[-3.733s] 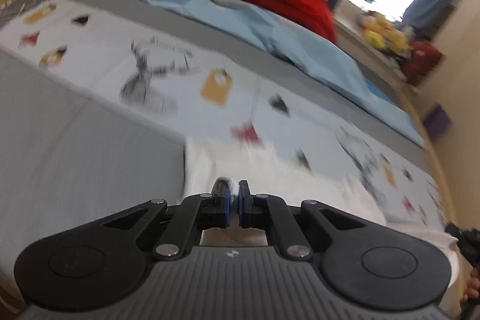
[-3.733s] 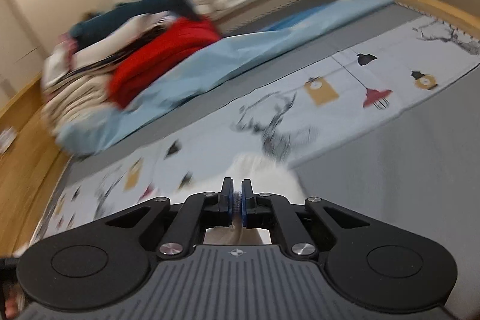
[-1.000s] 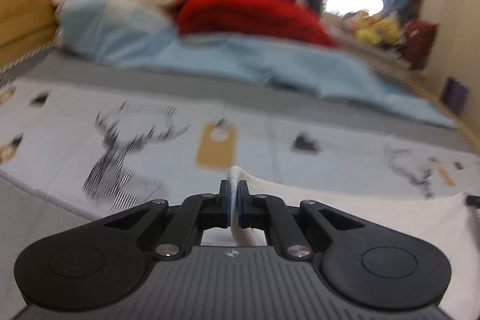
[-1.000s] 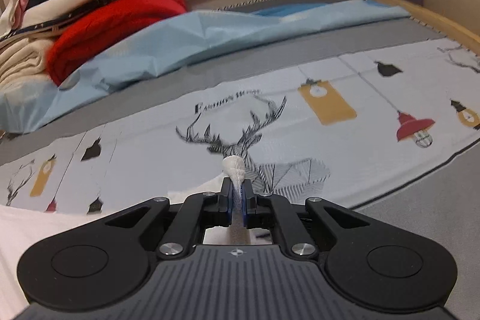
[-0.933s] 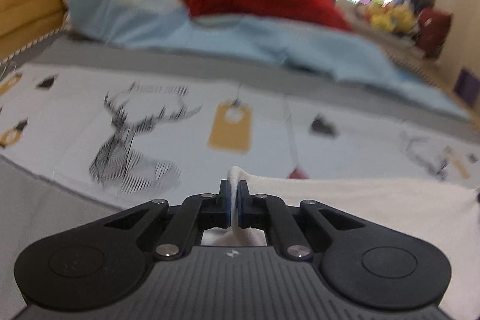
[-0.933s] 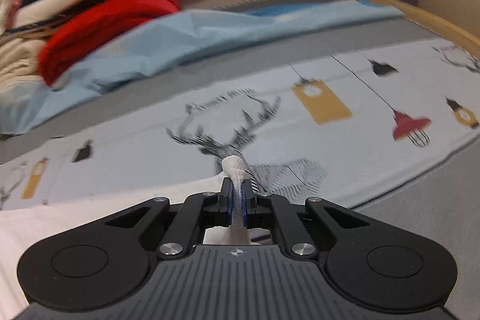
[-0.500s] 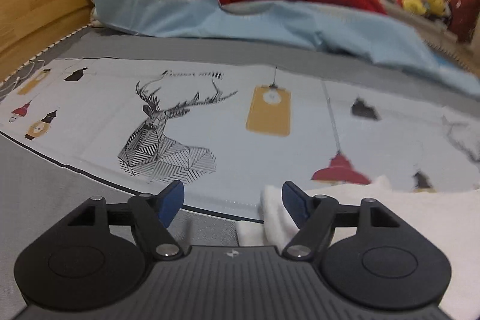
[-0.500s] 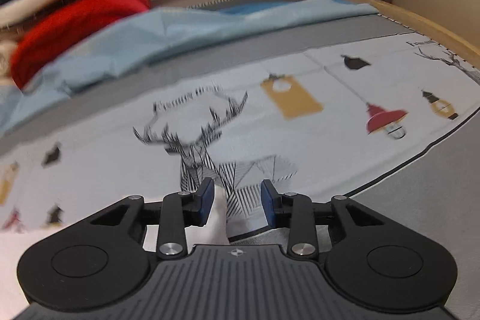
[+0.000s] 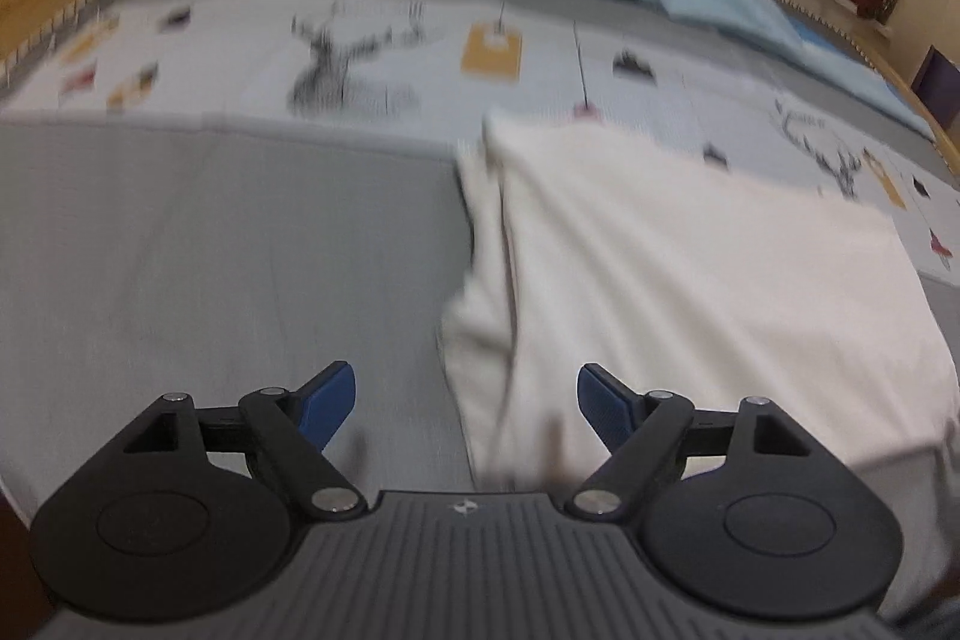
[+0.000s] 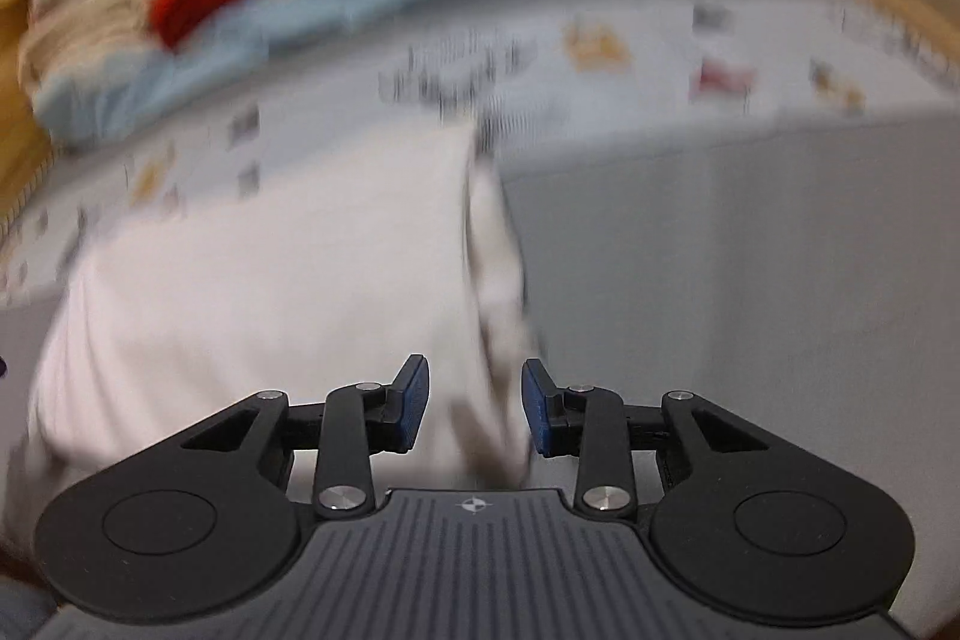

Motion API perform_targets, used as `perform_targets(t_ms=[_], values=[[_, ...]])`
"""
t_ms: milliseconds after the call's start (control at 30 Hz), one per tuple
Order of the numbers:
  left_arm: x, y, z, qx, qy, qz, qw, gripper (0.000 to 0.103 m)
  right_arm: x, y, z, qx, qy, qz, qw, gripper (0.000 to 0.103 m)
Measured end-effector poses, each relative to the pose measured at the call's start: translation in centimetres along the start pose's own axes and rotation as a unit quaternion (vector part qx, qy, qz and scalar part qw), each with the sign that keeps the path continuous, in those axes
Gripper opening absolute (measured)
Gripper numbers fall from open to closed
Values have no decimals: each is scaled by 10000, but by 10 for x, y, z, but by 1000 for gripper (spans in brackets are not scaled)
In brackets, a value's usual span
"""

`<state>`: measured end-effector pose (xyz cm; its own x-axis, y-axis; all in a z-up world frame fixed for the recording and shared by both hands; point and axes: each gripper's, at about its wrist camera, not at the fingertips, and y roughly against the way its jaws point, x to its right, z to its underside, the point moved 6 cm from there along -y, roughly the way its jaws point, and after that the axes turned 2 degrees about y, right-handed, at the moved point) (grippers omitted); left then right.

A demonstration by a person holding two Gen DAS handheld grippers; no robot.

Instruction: Fold small clothes

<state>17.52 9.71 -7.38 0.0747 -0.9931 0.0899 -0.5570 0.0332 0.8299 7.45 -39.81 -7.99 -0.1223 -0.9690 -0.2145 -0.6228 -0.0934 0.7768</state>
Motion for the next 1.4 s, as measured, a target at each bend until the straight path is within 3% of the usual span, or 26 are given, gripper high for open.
perform_targets(t_ms=[67,167,200,233,267,300,367,433,500,567,600,700,900,1000,1133,1400], values=[[0,-3,14,-134,117,-16,9998,85,-5,-6,6,-34,176,149,9997,36],[4,-13,21,-220,-54,-144,9996,85,-7,-9,1,277,343,344,9984,35],[5,-16,23,-270,-66,-52,9996,85,-8,-14,3,168,382,328,9986,24],[6,-20,26,-459,38,276,9986,85,-9,-20,6,0,434,293,9986,6],[7,-24,30,-674,228,666,9952,84,-11,-24,9,-114,492,317,9982,7],[6,-26,32,-777,380,794,9931,84,-13,-24,10,-128,604,372,9974,6],[2,-28,37,-732,316,463,9957,84,-16,-15,7,-10,689,377,9969,6],[-8,-33,41,-746,109,-174,9970,83,-10,-5,6,109,589,292,9978,6],[-17,-37,43,-816,81,-390,9959,83,2,-11,9,-97,489,533,9973,4],[-23,-31,42,-742,107,-342,9966,83,15,-18,12,-361,440,888,9944,8],[-27,-25,42,-666,164,-336,9971,84,21,-17,13,-420,305,901,9946,17],[-37,-9,39,-399,273,-493,9976,86,38,2,6,-38,-536,438,9976,65],[-33,24,41,282,548,-822,9947,92,37,25,27,196,-1758,-268,9839,67],[-22,31,52,404,474,-795,9949,92,17,27,38,264,-1715,-298,9844,68],[-11,25,63,287,394,-660,9966,92,2,21,50,179,-1780,-352,9832,68],[-14,17,45,470,779,-675,9936,92,-9,4,46,105,-1794,-524,9823,68]])
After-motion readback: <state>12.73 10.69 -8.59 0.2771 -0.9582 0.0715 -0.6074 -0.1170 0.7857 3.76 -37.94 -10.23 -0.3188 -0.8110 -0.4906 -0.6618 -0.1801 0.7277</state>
